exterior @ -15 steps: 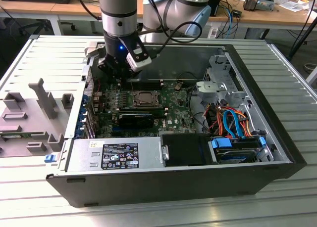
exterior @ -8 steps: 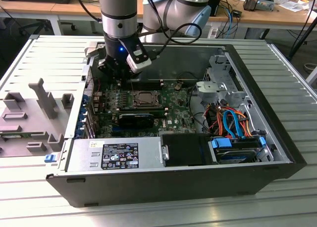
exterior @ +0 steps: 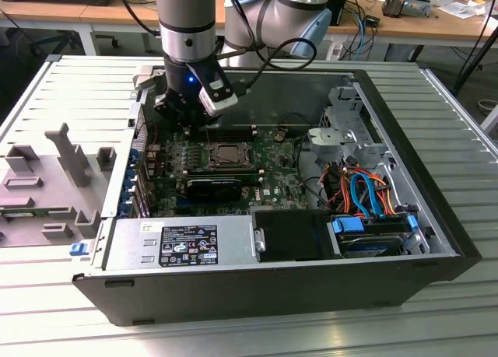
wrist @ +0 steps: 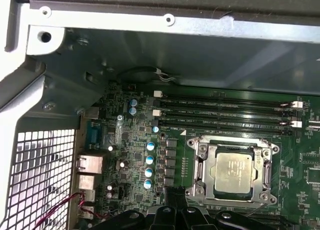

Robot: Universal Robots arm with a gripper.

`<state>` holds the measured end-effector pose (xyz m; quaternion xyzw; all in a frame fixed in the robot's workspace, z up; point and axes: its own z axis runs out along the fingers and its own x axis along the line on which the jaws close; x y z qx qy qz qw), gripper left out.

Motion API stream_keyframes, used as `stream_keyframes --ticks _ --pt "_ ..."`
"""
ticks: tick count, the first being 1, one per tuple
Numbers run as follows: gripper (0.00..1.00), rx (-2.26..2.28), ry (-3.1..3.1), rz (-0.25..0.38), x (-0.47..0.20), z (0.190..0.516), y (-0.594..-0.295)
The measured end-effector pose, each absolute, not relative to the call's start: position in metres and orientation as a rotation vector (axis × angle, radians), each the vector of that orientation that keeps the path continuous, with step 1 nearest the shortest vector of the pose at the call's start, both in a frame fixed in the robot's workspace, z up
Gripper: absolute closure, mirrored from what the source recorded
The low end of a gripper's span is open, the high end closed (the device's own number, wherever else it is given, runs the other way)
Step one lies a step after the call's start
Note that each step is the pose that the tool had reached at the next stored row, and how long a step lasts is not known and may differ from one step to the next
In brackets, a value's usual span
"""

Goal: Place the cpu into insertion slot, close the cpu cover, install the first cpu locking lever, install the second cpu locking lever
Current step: 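Install the first cpu locking lever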

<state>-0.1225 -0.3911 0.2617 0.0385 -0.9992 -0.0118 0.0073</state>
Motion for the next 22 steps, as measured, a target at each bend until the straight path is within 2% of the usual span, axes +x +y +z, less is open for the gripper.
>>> stream_keyframes --ticks 22 --pt "0.89 0.120 -3.124 -0.038 -0.1225 0.2545 -0.3910"
